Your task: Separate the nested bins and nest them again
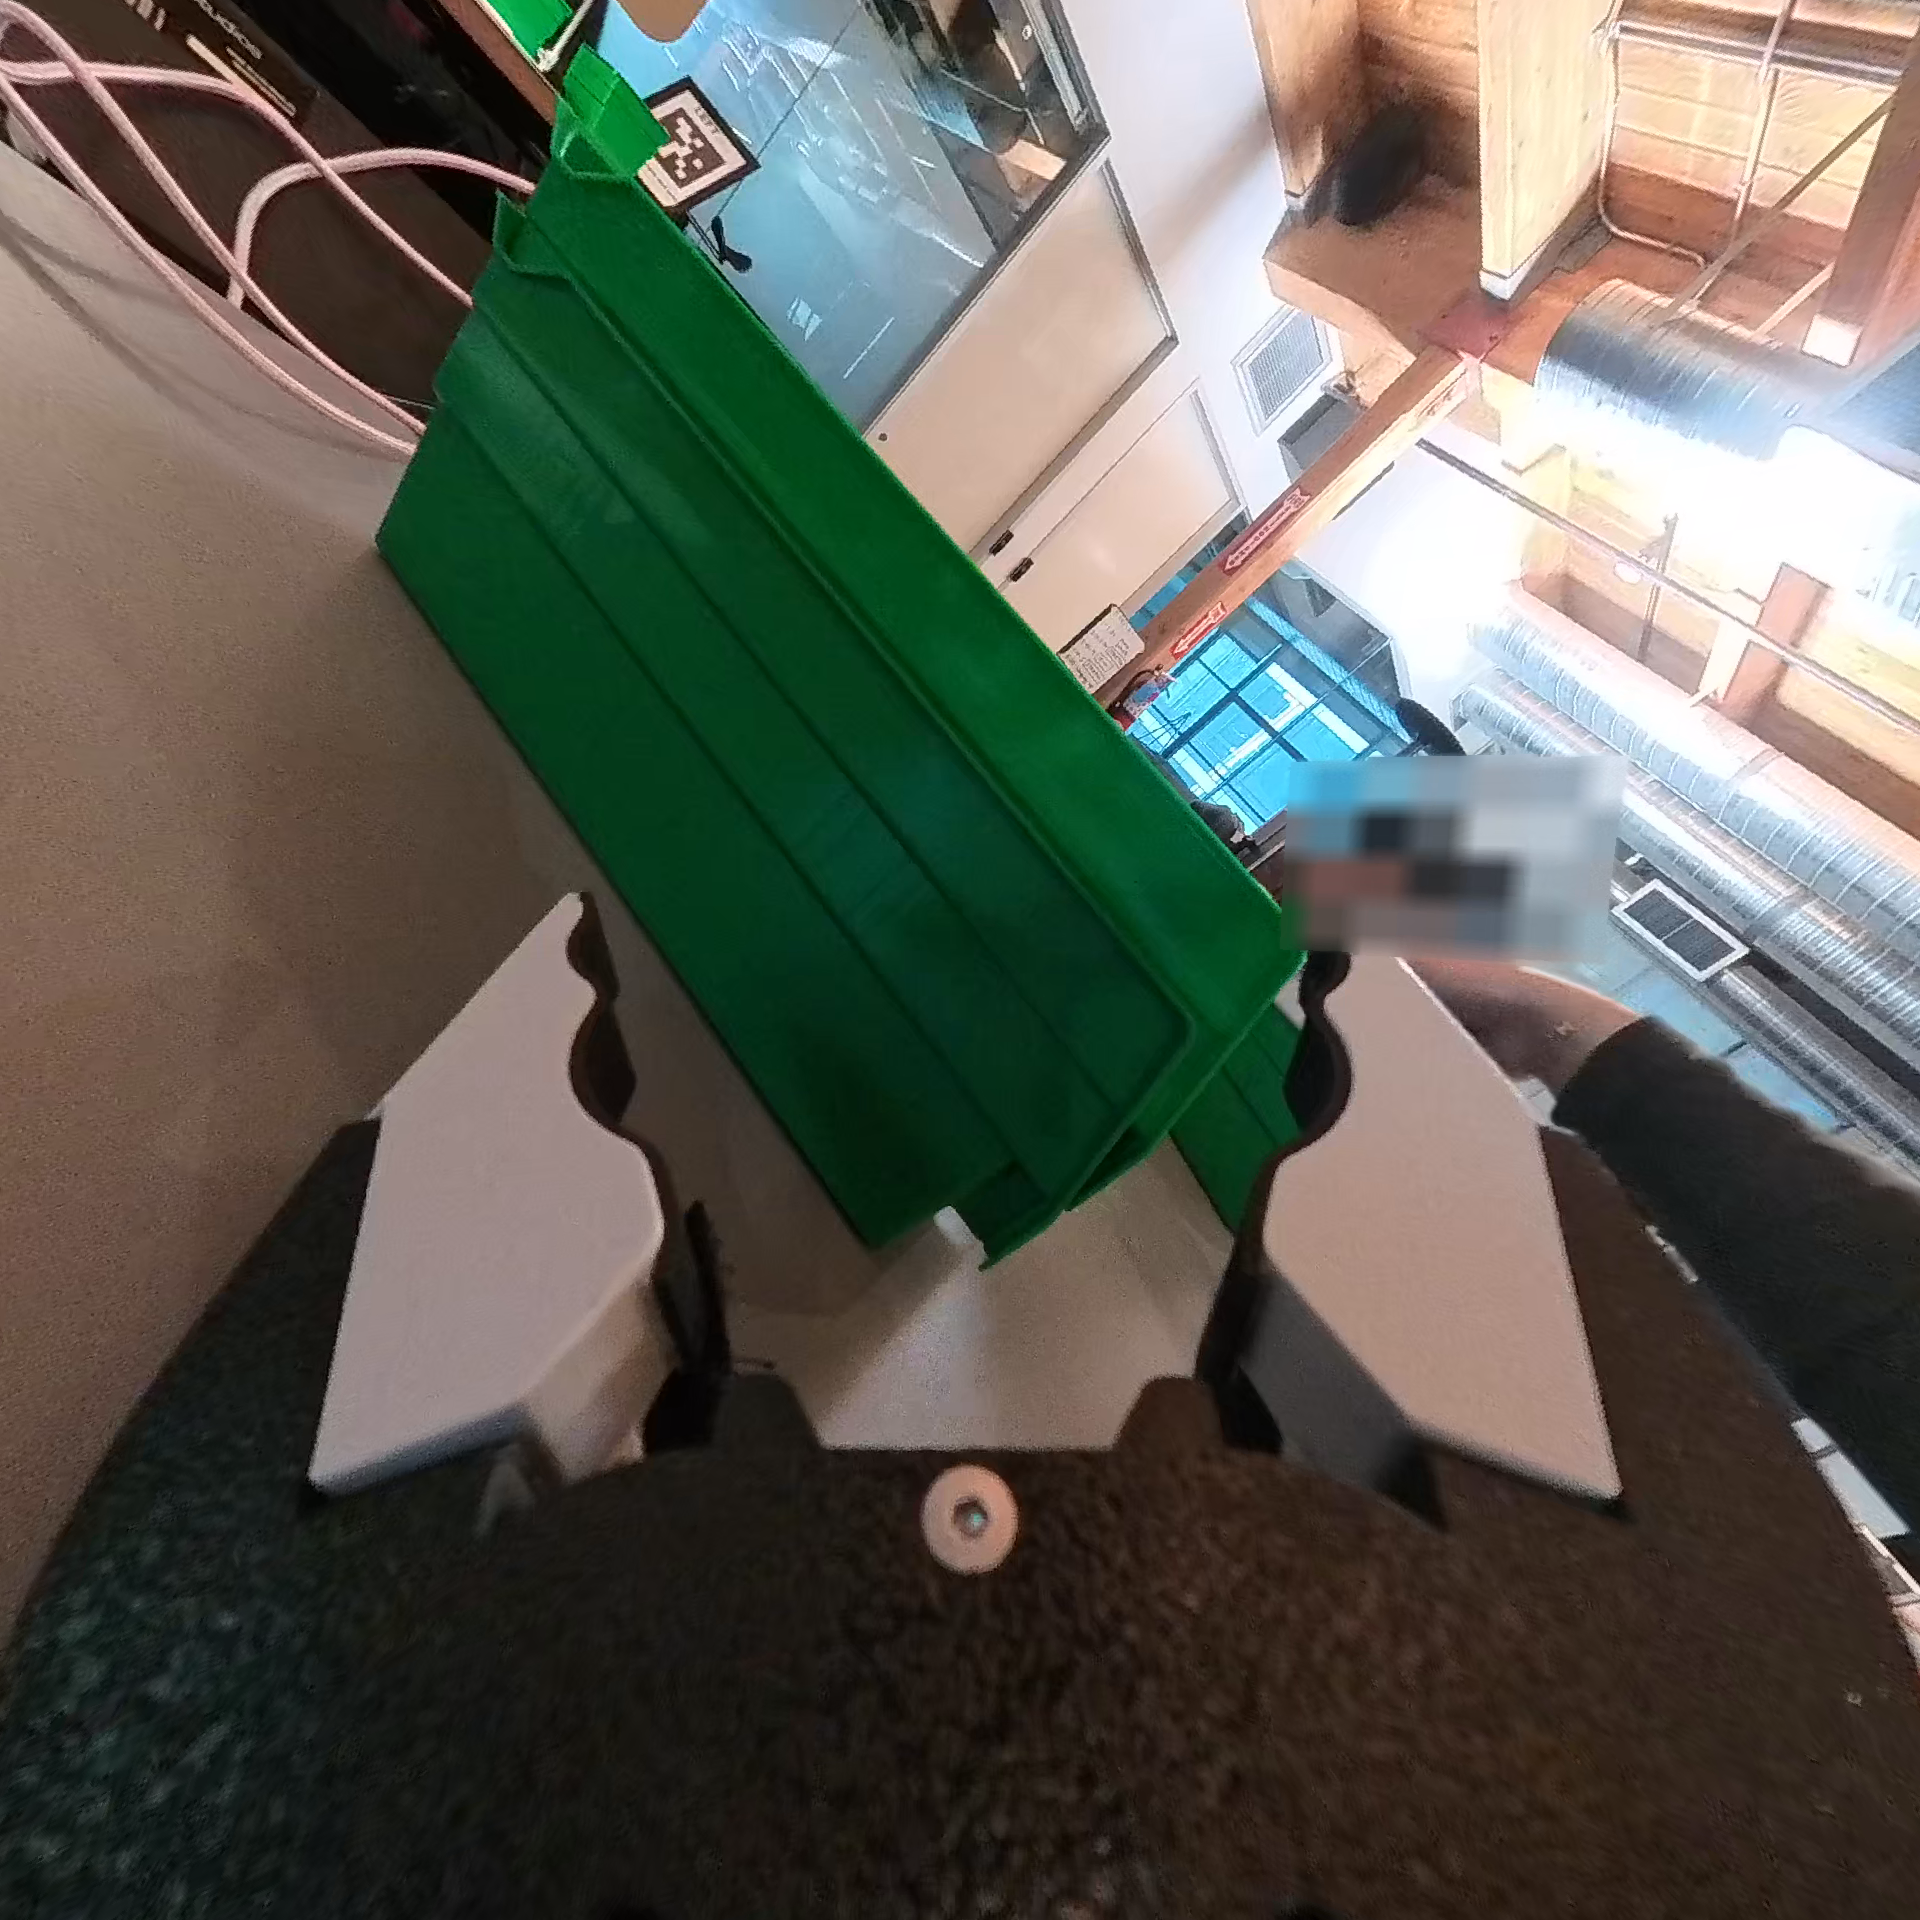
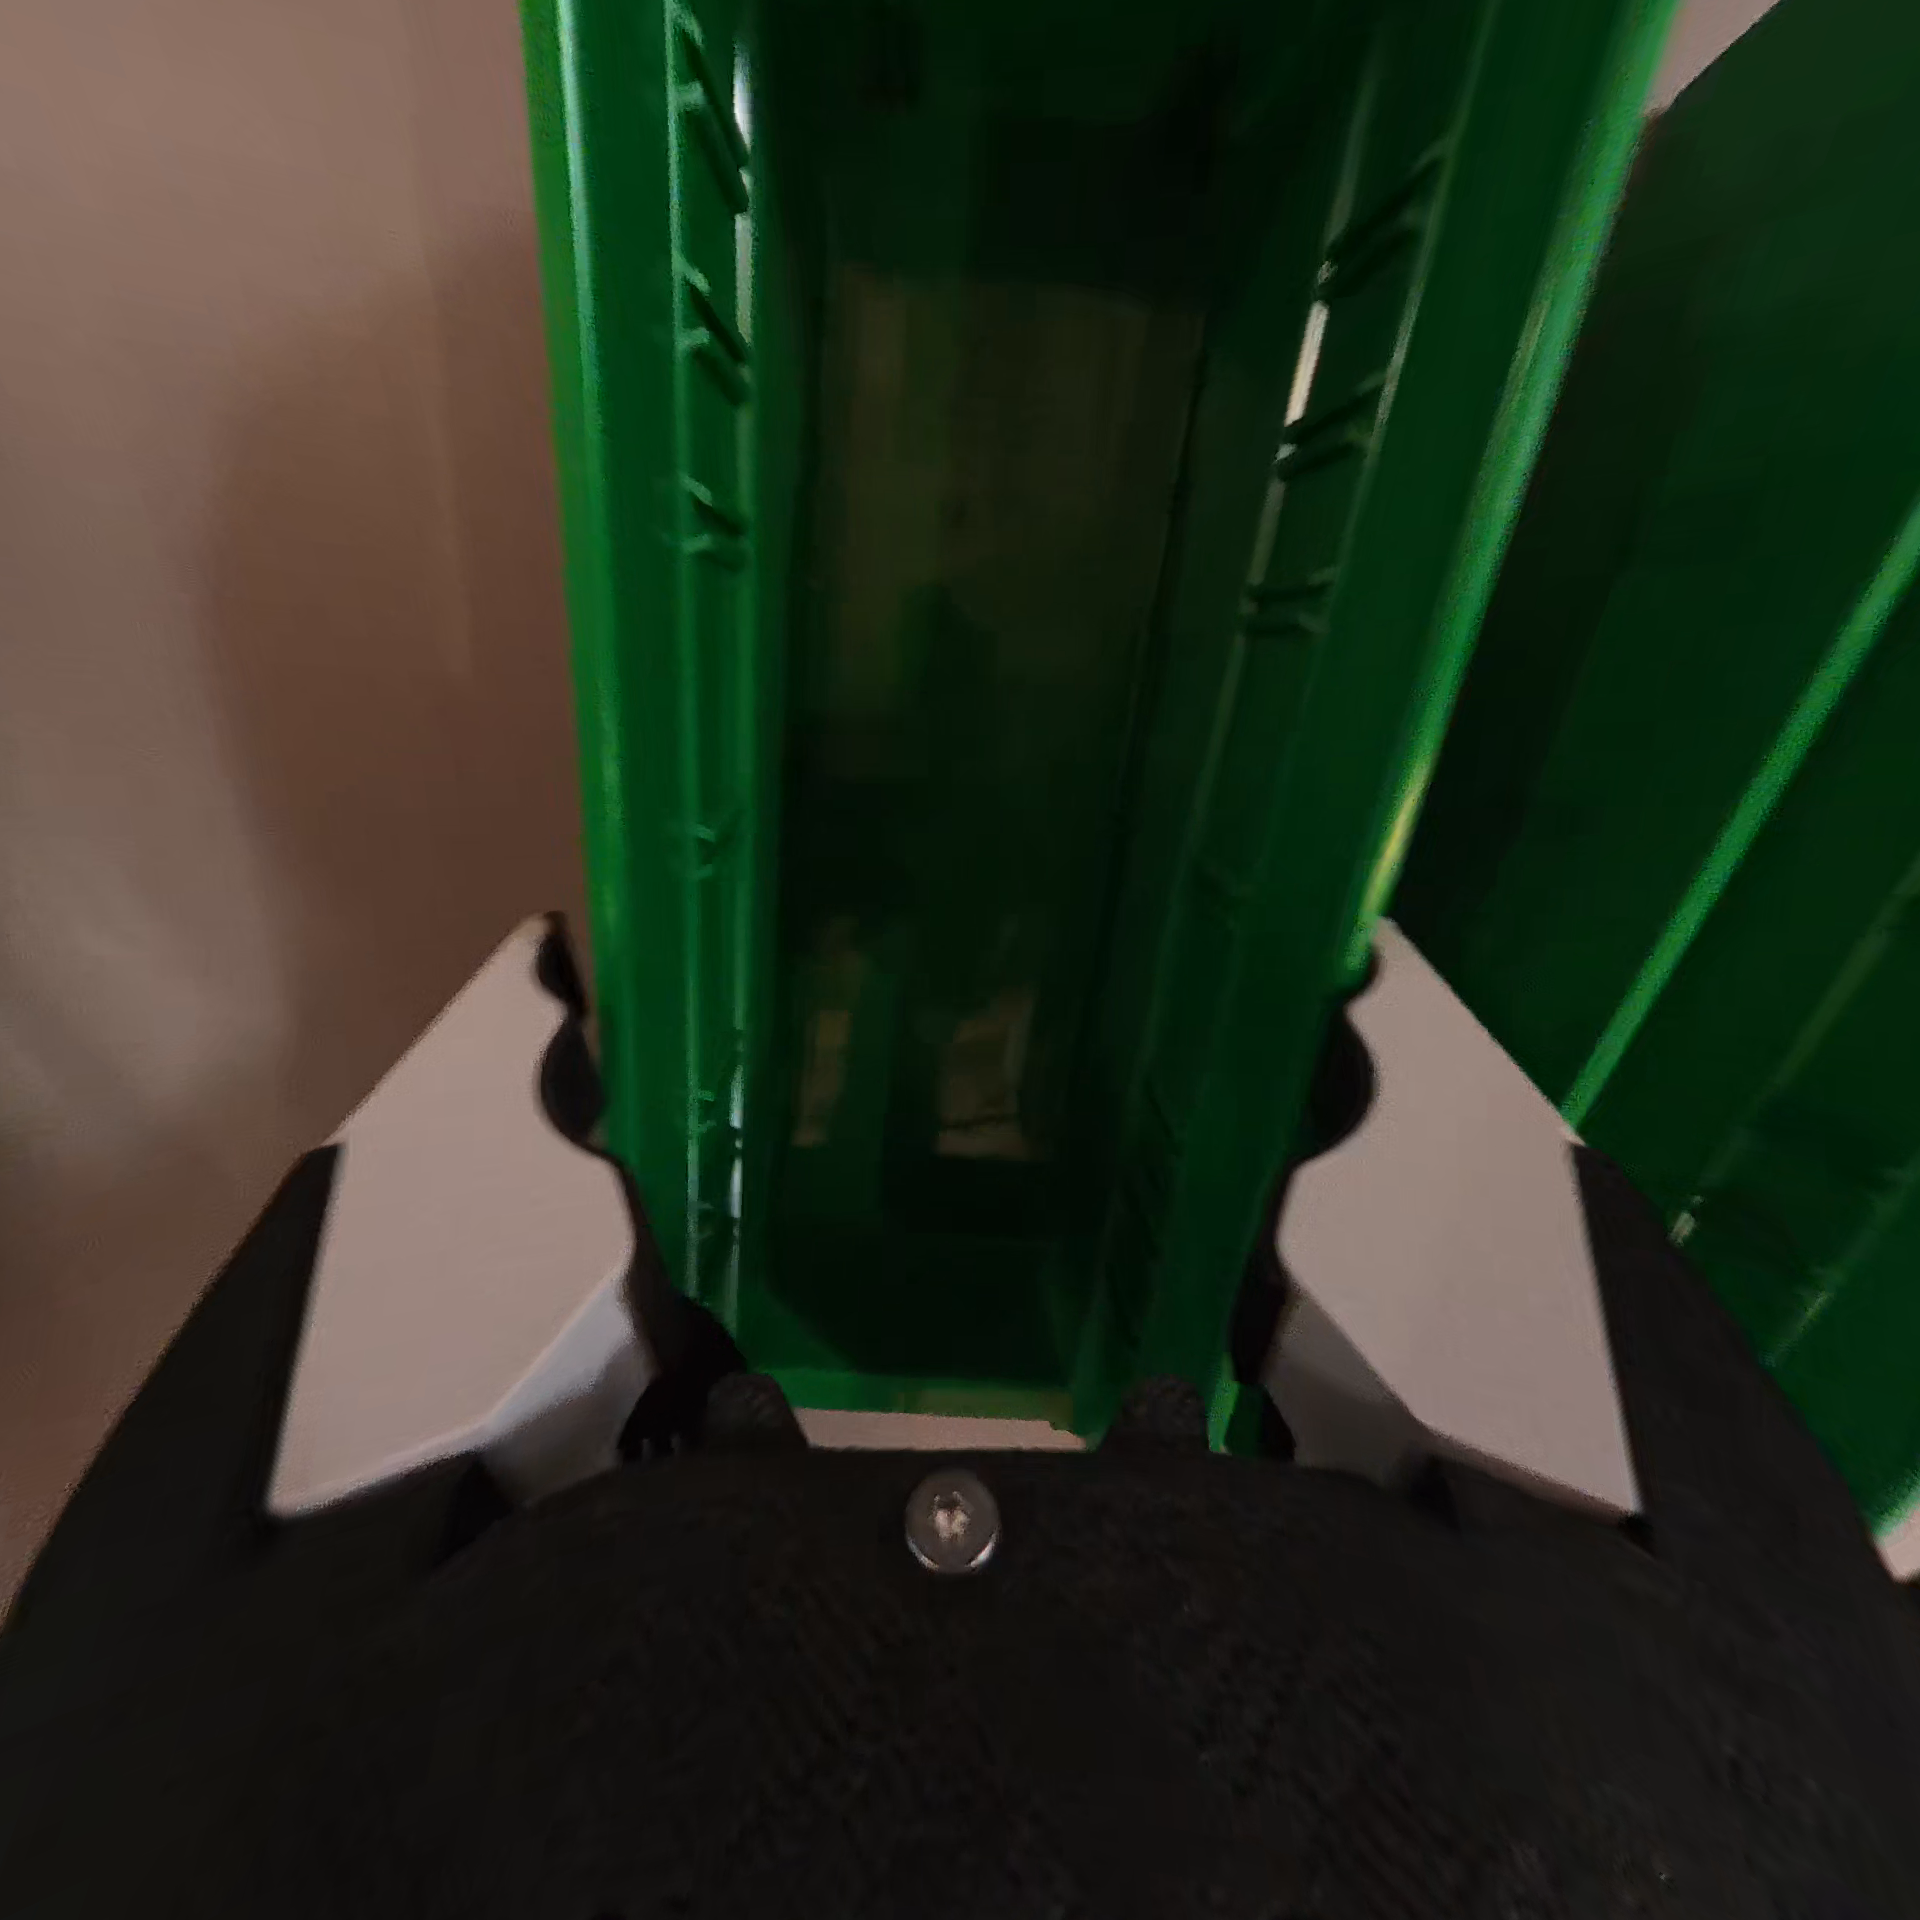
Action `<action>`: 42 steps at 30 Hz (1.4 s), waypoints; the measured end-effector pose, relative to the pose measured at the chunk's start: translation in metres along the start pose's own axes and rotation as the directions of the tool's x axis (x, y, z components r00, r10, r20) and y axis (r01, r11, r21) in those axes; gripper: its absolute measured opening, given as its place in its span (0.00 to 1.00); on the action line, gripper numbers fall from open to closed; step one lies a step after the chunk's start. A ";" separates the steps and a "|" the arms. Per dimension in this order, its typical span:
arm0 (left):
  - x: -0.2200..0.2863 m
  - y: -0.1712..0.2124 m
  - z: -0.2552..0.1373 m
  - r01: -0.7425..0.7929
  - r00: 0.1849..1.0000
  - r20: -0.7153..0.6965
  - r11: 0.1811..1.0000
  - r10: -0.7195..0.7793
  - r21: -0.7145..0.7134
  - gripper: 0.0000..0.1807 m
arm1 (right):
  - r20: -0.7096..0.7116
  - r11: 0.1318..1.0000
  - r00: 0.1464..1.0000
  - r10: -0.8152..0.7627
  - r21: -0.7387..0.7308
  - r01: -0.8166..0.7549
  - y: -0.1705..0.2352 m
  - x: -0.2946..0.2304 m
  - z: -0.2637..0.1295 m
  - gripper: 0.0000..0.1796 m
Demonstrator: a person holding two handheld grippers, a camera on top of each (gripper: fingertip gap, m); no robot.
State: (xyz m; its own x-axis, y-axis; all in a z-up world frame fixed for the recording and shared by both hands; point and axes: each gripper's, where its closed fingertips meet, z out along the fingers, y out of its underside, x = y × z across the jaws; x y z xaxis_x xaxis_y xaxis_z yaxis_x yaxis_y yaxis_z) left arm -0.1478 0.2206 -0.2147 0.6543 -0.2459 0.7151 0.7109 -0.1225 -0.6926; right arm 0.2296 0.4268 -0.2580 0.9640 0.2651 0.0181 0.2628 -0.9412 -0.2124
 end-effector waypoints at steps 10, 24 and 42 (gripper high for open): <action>0.000 0.001 0.001 0.017 1.000 -0.009 1.000 -0.017 -0.010 0.67 | -0.021 0.980 0.996 -0.091 0.177 0.093 -0.039 -0.052 -0.064 0.52; 0.000 -0.001 0.000 0.004 1.000 -0.010 1.000 -0.004 0.008 0.64 | 0.279 0.865 0.834 -0.475 0.322 0.385 -0.041 -0.329 -0.174 0.55; 0.000 -0.001 0.000 0.015 1.000 -0.016 1.000 -0.015 0.003 0.63 | 0.271 0.914 0.877 -0.397 0.205 0.350 -0.028 -0.383 -0.146 0.57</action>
State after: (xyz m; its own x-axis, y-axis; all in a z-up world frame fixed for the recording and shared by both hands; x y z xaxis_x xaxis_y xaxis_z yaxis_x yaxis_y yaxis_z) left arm -0.1481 0.2207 -0.2142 0.6393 -0.2589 0.7241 0.7215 -0.1235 -0.6813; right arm -0.1411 0.3209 -0.1164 0.7303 0.6629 -0.1649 0.5699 -0.7243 -0.3881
